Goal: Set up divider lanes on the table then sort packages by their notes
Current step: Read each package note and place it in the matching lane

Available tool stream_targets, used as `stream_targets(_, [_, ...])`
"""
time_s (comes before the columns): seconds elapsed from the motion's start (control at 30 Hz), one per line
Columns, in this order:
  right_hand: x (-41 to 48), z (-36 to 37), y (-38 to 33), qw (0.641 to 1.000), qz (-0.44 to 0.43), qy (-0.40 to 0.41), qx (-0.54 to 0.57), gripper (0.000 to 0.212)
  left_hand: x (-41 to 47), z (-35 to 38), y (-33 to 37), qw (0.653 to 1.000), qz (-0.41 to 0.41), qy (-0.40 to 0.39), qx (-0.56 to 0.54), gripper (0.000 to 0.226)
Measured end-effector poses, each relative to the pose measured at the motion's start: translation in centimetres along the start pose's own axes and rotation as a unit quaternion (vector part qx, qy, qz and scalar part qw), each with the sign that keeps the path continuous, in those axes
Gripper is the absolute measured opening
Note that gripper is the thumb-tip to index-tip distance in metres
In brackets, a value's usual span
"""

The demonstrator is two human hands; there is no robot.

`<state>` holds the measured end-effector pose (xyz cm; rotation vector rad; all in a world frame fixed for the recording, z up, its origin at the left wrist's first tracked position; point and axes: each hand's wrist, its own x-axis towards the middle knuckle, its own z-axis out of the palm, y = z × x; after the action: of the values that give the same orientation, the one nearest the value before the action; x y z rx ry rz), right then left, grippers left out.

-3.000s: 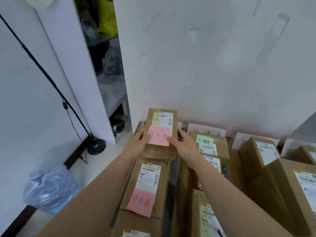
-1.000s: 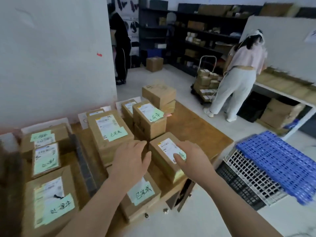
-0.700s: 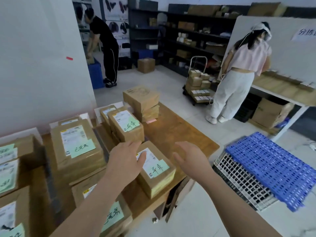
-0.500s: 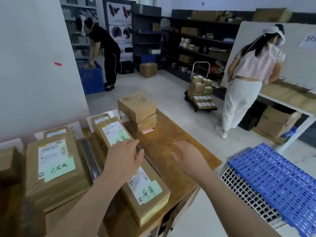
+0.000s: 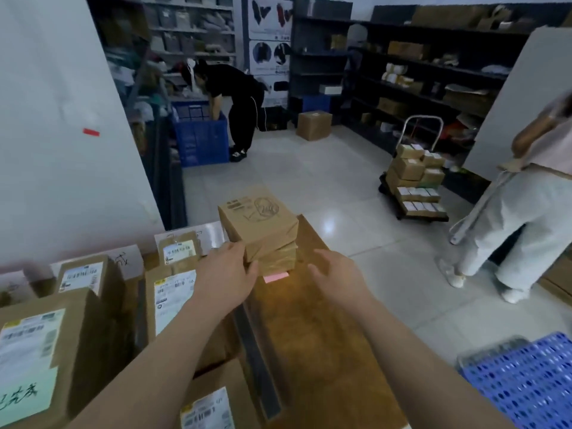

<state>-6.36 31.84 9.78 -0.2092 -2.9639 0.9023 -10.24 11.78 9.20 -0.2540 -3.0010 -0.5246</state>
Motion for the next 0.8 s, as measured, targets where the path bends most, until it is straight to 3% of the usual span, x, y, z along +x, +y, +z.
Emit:
stream_targets(0.23, [12.5, 0.7, 2.9, 0.994, -0.029, -0.08, 0.068, 0.045, 7.7, 4.7, 0.6, 0.988, -0.135, -0.001, -0.078, 0.029])
stream_targets(0.47, [20.8, 3.0, 4.9, 0.974, -0.015, -0.187, 0.131, 0.052, 12.8, 7.5, 1.3, 0.94, -0.264, -0.013, -0.215, 0.041])
stream_targets(0.53, [21.6, 3.7, 5.3, 0.957, -0.001, -0.212, 0.199, 0.046, 13.2, 8.3, 1.9, 0.921, -0.28, 0.001, -0.27, 0.044])
stream_targets(0.67, [22.1, 4.6, 7.1, 0.932, 0.053, -0.189, 0.304, 0.033, 12.8, 8.9, 3.4, 0.887, -0.33, 0.047, -0.32, 0.051])
stream_targets(0.8, [21.2, 4.1, 9.5, 0.87, 0.128, -0.253, 0.403, 0.038, 10.5, 8.8, 6.1, 0.877, -0.35, 0.061, -0.323, 0.061])
